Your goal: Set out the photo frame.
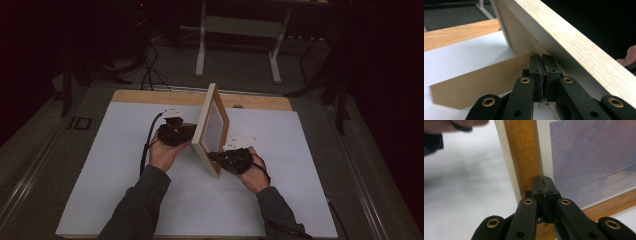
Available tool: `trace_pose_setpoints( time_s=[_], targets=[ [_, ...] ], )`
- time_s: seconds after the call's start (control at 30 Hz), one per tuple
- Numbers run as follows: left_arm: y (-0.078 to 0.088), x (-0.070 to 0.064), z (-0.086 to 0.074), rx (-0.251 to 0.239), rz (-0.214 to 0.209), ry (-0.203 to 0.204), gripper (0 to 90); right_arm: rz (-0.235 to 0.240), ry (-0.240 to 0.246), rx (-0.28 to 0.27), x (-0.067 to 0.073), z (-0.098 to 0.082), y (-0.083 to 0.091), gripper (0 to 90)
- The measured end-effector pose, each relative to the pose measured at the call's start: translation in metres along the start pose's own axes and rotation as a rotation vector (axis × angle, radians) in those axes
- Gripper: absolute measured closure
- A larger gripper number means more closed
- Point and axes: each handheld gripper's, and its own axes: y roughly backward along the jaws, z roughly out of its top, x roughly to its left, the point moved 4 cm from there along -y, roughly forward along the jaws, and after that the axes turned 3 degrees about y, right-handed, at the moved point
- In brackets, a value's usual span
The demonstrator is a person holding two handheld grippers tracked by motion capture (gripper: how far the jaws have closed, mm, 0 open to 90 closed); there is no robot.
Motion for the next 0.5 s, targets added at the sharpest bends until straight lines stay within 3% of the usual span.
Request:
trace_pose_setpoints(
  time_s=[0.23, 0.33, 0.5],
  targets=[
    [0.020, 0.002, 0.010, -0.047, 0.000, 0.065, 75.8, 0.006, 0.008, 0.010, 0.002, -0.003, 0.000, 89.7],
    [0.026, 0.001, 0.013, -0.051, 0.024, 0.080, 70.8, 0.008, 0.007, 0.011, 0.003, -0.004, 0.000, 89.7],
    [0.032, -0.002, 0.016, -0.054, 0.040, 0.067, 66.3, 0.008, 0.008, 0.015, 0.005, -0.005, -0.002, 89.7]
  ],
)
